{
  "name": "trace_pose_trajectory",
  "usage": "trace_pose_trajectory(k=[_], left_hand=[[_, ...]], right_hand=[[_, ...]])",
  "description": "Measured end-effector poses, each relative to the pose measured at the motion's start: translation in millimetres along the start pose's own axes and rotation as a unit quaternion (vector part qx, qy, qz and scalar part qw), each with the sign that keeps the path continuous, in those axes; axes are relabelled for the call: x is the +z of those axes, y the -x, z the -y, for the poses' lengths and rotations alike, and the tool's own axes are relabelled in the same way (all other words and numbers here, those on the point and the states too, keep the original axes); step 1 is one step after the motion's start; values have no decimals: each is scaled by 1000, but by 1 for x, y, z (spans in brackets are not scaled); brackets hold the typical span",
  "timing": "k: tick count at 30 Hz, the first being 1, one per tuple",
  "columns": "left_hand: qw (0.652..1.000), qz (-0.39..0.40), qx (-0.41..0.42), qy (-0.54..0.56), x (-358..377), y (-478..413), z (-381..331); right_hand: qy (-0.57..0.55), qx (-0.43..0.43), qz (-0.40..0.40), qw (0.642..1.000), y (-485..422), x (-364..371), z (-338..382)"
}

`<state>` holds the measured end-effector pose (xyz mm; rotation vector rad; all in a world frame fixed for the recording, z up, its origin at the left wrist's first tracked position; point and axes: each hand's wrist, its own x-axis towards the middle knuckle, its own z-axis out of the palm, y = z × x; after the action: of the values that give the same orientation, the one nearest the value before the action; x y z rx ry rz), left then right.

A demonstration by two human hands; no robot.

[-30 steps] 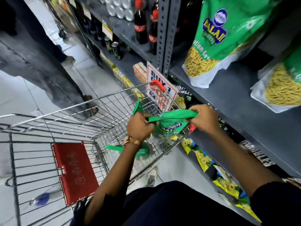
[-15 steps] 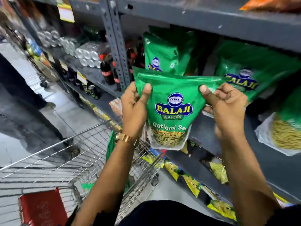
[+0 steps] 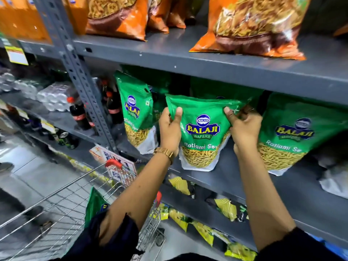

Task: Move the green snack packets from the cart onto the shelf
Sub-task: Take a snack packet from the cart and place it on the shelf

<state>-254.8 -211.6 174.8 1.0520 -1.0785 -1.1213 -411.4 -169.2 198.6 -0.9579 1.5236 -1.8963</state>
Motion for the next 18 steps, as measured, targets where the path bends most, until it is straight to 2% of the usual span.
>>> trace_pose_trajectory(k=[4, 8, 10, 13, 15, 18], left_hand=[[1000, 21, -18, -14, 7, 3, 5], [999, 34, 41, -11, 0, 6, 14], [999, 6, 52, -6, -8, 11, 19], [998, -32, 55, -3, -27, 25, 22], [997, -43, 68, -12, -45, 37, 24], [992, -62, 100, -41, -78, 58, 25]], right_hand=[[27, -10, -25, 999, -2, -3, -13], [24, -6, -53, 998, 12, -5, -20], [62, -51, -97, 992, 29, -6, -23], [135, -176, -144, 965, 61, -6, -25], [154, -232, -121, 953, 80, 0, -27], [155, -272, -19, 950, 107, 17, -34]])
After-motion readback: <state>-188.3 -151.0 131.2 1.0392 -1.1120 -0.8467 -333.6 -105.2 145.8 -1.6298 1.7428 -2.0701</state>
